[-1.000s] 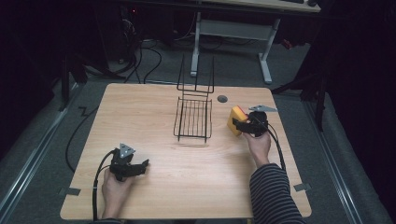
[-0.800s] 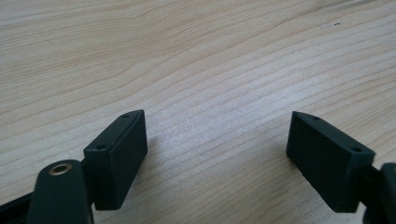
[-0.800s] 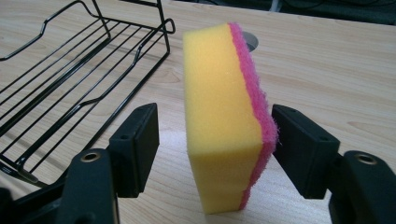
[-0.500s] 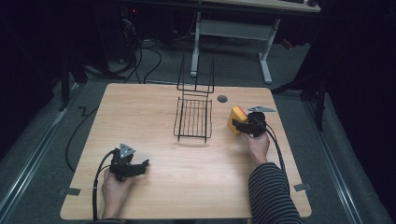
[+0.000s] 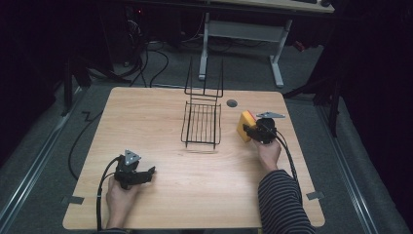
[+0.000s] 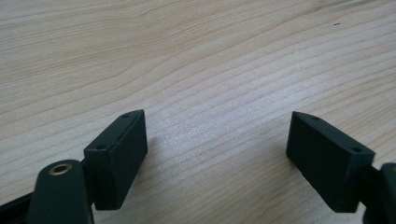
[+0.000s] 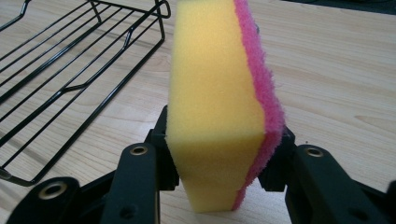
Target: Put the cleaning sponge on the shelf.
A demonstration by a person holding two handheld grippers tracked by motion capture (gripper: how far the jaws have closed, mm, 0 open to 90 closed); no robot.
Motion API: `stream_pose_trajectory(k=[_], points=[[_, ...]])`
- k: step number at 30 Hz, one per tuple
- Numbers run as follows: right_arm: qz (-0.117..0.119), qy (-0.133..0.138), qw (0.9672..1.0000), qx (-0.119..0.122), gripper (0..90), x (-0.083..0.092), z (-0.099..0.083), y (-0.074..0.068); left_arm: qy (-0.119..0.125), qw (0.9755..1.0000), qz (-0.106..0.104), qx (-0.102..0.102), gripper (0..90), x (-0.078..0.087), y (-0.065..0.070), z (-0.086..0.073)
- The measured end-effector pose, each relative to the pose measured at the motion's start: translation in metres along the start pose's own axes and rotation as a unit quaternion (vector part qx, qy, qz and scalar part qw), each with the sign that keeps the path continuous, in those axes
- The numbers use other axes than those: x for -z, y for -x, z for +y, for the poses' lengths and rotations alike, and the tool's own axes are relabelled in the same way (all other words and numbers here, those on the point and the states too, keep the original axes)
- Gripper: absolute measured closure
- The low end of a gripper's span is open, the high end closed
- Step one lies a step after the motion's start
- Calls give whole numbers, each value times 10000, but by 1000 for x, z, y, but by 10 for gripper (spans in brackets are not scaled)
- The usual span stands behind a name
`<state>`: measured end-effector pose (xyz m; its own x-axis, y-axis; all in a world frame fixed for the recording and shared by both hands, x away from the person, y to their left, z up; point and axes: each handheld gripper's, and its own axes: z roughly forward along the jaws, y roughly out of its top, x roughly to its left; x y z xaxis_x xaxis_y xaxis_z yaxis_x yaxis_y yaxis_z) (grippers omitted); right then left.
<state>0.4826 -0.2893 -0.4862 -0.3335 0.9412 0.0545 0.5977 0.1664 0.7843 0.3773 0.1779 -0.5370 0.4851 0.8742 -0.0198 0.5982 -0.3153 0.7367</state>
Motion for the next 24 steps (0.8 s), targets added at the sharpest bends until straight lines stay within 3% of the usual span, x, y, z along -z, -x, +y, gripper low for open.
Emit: stream_pose_trajectory(k=[24], points=[[112,134,9998,101,608,19,7,-6,-2,10000,-1,-12,210,0,0,0]])
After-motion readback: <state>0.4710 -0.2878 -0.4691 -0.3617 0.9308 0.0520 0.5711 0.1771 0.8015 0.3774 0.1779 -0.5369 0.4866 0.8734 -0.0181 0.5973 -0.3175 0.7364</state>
